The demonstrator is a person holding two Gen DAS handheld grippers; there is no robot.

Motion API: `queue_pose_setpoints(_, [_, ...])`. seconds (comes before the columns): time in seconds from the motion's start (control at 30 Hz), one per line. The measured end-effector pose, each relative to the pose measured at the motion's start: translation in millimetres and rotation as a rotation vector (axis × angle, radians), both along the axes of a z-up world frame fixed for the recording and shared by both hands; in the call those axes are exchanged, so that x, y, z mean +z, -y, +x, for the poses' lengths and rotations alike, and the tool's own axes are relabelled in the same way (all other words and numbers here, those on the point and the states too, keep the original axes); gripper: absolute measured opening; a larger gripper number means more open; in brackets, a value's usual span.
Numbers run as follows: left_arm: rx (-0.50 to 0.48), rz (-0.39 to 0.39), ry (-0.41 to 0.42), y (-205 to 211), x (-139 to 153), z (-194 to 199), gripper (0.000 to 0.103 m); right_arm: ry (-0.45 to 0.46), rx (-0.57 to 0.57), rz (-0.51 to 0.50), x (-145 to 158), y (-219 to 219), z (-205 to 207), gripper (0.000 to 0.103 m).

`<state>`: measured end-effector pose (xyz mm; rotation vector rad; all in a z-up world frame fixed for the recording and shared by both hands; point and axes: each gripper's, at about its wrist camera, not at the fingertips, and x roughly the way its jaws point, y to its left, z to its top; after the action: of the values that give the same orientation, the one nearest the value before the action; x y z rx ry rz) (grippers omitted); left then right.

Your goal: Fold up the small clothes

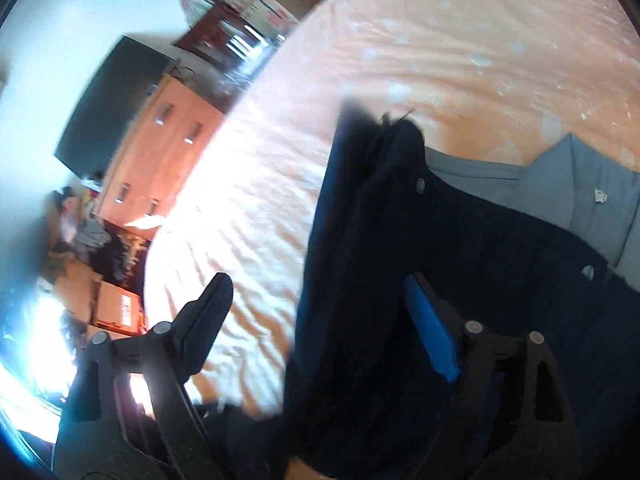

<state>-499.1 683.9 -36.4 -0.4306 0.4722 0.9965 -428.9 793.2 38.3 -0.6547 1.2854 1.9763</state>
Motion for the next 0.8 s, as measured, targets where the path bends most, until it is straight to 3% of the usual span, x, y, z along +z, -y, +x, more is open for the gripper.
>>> queue_pose_setpoints(0.07, [-0.058,0.020,-0.038,6,-2,22,0.004,0.063,-0.038,-0.001,-14,-5,12,0.084])
queue_pose_setpoints(0.1, [-0.088,0.017,-0.048,9,-5,33,0.004,0.090,-0.064,0.004,-23,-5,22,0.070])
queue_pose_setpoints(0.13, [-0.102,0.008,-0.050,9,-9,39,0.006,0.107,-0.095,0.003,-32,-4,33,0.048])
queue_pose_setpoints(0.23, [-0.139,-0.051,-0.031,4,-18,51,0.006,0.045,-0.175,0.004,-58,15,72,0.014])
queue_pose_setpoints(0.3, [-0.187,-0.076,-0.032,4,-17,63,0.006,-0.017,-0.240,0.057,-54,43,99,0.010])
queue_pose_setpoints(0.4, [-0.316,-0.051,-0.059,17,0,95,0.007,-0.131,-0.349,0.117,-39,89,155,0.008])
queue_pose_setpoints(0.57, [-0.537,-0.082,-0.045,36,14,163,0.008,-0.149,-0.450,0.118,-39,140,237,0.008])
queue_pose_setpoints(0.63, [-0.601,-0.112,-0.062,40,6,193,0.016,-0.137,-0.489,0.081,-54,151,266,0.008])
queue_pose_setpoints(0.8, [-0.699,-0.252,-0.085,34,-29,253,0.017,-0.174,-0.584,-0.040,-109,172,320,0.008])
